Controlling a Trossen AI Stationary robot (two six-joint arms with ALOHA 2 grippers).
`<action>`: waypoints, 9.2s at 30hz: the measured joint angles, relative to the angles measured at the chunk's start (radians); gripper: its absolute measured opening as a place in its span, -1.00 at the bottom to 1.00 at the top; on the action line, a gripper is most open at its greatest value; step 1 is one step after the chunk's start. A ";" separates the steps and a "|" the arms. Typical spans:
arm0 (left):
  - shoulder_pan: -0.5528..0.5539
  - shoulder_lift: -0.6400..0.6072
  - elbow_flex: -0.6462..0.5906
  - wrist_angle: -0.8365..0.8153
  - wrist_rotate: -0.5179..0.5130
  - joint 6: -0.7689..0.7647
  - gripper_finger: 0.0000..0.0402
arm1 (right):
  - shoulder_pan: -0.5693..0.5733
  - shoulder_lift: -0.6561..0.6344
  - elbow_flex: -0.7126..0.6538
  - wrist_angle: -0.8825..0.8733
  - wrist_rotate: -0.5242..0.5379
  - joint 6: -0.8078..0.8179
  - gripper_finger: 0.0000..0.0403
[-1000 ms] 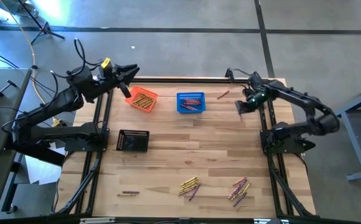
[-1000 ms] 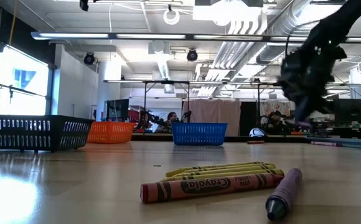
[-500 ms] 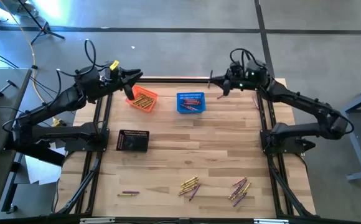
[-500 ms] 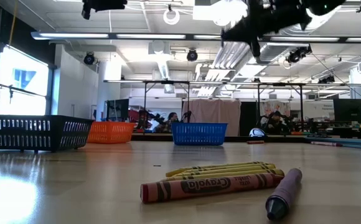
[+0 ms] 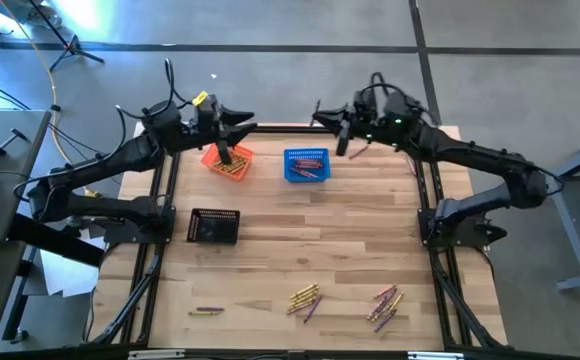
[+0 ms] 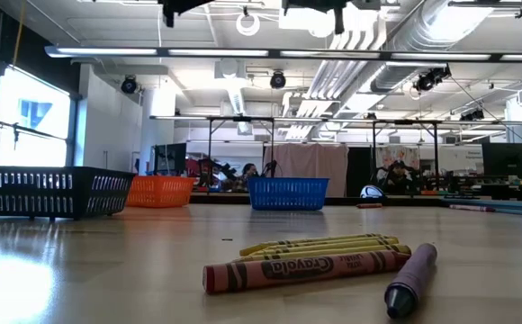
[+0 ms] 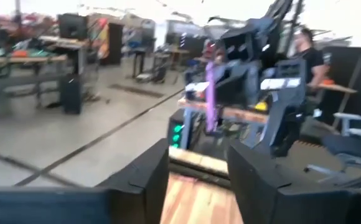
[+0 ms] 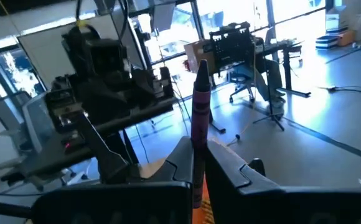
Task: Sort crayons
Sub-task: Put the violet crayon into the black bin, then put the red crayon into the blue bin
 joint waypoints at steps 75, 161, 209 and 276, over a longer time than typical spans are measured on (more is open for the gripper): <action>0.001 0.085 0.000 0.032 0.095 -0.059 -0.99 | 0.104 0.409 0.440 -0.050 -0.008 -0.343 -0.72; -0.179 -0.260 -0.349 -0.958 0.276 -0.473 -0.60 | -0.260 0.375 0.111 -1.017 0.210 -0.672 -0.40; -0.176 -0.226 -0.054 -0.874 -0.176 -0.438 -0.60 | -0.397 0.690 0.034 -0.837 0.157 -1.382 -0.44; -0.176 -0.230 -0.054 -0.915 -0.092 -0.308 -0.60 | -0.100 0.704 0.308 -0.641 -0.056 -0.609 -0.75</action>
